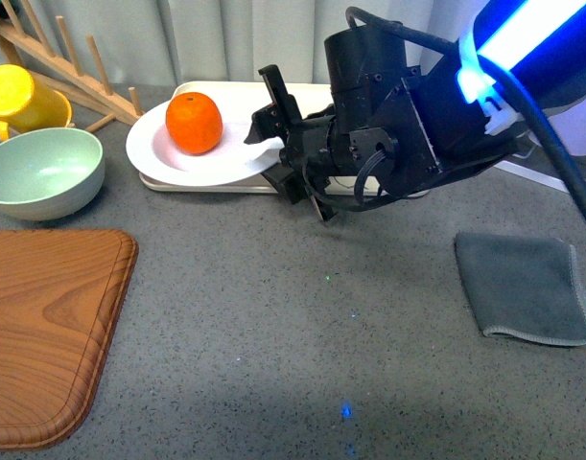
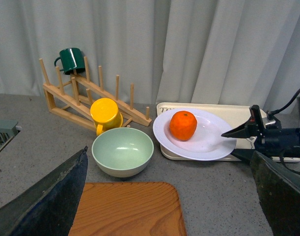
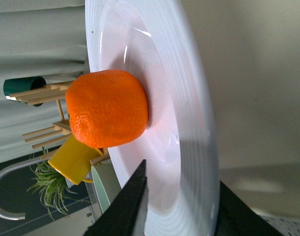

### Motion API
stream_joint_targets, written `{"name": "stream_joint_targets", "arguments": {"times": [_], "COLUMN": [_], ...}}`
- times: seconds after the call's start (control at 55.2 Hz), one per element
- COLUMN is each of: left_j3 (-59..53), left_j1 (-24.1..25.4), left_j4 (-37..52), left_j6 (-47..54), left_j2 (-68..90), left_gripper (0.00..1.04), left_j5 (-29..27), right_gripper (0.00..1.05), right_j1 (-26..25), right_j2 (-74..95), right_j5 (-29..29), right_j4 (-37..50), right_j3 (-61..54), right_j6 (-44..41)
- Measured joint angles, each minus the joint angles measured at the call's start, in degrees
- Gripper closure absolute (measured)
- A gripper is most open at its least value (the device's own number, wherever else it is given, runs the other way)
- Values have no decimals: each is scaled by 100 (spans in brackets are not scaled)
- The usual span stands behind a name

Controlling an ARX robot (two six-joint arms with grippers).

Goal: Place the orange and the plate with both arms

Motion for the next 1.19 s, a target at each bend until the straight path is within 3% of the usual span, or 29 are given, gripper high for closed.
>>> {"name": "stream_joint_targets", "arguments": {"times": [0.181,0.308,0.452,0.652,0.851,1.195], "left_j3": [0,0,0,0,0,0], "left_j1": [0,0,0,0,0,0], "left_j4": [0,0,0,0,0,0], "left_j6": [0,0,0,0,0,0], "left_j2": [0,0,0,0,0,0], "left_gripper": [7,7,7,7,7,7], "left_j5": [0,0,0,2,0,0], "right_gripper": [26,7,9,9,9,9], "right_j1": [-131,-289,-452,-636,-807,-1252], "right_j2": [-1237,-2352,-3598,-5427,-7420,-10577], "right_j5": [448,1434,2479,2964,2769,2175], "right_j4": [-177,-190,490,1390,1749,415], "right_j3": [-1248,-2334,-3720,-5646,-7460,-8594], "right_j6": [-1364,-2905,-5060,-7117,-8035,-8494]}}
